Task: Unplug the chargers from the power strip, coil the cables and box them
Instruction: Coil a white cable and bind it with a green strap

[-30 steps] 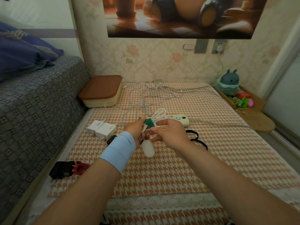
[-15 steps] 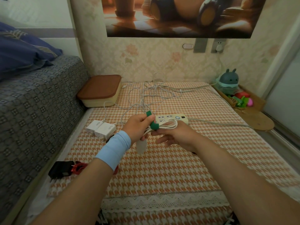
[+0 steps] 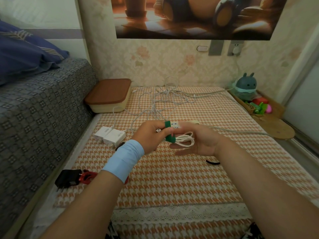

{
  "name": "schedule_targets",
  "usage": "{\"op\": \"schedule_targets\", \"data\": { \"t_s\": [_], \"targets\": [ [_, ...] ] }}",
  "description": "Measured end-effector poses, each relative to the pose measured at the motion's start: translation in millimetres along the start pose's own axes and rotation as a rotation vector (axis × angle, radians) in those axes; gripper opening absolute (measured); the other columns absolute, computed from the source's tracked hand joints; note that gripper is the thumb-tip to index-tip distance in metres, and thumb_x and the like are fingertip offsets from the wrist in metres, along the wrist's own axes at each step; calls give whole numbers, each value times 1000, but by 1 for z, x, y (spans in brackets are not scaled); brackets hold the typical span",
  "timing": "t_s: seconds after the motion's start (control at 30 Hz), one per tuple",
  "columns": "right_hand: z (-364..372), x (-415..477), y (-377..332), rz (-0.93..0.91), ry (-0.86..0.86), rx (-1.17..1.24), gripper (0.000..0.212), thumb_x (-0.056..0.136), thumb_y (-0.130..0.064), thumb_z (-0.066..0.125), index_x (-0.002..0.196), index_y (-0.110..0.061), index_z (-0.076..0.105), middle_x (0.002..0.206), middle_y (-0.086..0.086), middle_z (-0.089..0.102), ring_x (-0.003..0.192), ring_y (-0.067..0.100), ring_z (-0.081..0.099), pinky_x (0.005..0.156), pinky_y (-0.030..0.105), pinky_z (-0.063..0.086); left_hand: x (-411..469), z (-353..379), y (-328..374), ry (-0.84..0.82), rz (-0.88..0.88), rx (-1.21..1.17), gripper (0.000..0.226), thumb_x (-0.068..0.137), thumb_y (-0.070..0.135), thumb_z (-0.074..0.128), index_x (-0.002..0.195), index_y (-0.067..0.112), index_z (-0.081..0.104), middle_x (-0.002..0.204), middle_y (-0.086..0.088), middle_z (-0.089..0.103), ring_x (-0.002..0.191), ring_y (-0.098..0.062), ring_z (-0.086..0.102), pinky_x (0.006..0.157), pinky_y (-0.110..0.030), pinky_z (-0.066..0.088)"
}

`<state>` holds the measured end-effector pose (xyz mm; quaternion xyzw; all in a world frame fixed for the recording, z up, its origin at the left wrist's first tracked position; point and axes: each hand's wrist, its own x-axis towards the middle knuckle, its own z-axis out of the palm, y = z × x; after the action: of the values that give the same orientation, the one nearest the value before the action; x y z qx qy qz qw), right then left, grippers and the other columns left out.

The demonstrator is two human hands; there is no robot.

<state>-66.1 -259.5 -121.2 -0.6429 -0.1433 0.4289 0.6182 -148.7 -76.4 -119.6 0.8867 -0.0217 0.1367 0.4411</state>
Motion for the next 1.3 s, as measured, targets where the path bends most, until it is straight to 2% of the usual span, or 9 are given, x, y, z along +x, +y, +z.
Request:
{"op": "schedule_targets", "data": {
  "t_s": [0.1,0.23,0.37,0.47,0.6,0.87,1.03,1.17,1.3],
  "targets": [
    [5,3,1,14,60,-288,24,93,-15,68,116,-17,75,111,6,76,101,24,72,108,51,48,-2,4,-1,-109,-19,81,26,94,33,61,73,24,72,67,-3,66,51,-28,59,52,-38,54],
    [12,6,3,-47,295,-596,11,82,-20,82,92,-24,83,100,-5,78,105,14,66,92,32,52,-3,9,-1,-212,-173,153,29,95,34,60,77,14,72,51,7,60,41,-21,59,44,-27,50],
    [22,5,5,-156,422,-914,14,90,-31,75,79,-25,81,60,-12,66,65,11,58,72,35,48,0,17,1,-156,-267,199,41,98,34,54,78,0,59,68,-14,63,40,-21,63,42,-25,47],
    [26,5,6,-254,570,-1191,22,95,-33,64,80,-23,77,71,-6,70,67,10,58,92,39,43,3,25,6,-63,-313,188,40,100,32,51,67,9,50,61,-8,59,37,-21,61,38,-23,45],
    [25,1,9,-386,598,-1081,17,96,-27,64,79,-28,68,83,-8,68,78,13,62,81,39,53,5,33,9,24,-416,68,38,100,27,50,67,9,51,60,-6,57,31,-16,55,32,-17,37],
    [27,2,17,-691,428,-891,11,95,-9,65,86,-15,67,88,-8,62,86,4,57,73,12,43,8,24,4,88,-625,-243,33,100,29,53,82,3,59,77,-19,59,35,-21,47,33,-18,38],
    [27,9,15,-851,361,-984,8,90,-8,69,85,-12,74,86,-4,68,82,6,63,77,23,52,6,17,-3,102,-695,-343,31,99,34,53,84,6,56,79,-18,56,35,-19,47,46,-26,44],
    [26,7,11,-701,405,-887,17,91,-22,73,77,-16,78,77,-4,72,73,11,67,72,34,56,4,12,-3,97,-600,-233,37,100,34,51,84,2,63,68,-16,62,33,-18,51,39,-22,43],
    [17,-2,6,-471,334,-719,8,81,-19,84,79,-23,77,75,-6,74,68,4,68,65,22,53,3,15,-2,37,-406,-135,41,98,33,53,84,-3,65,70,-13,64,41,-24,59,45,-30,48]
  ]
}}
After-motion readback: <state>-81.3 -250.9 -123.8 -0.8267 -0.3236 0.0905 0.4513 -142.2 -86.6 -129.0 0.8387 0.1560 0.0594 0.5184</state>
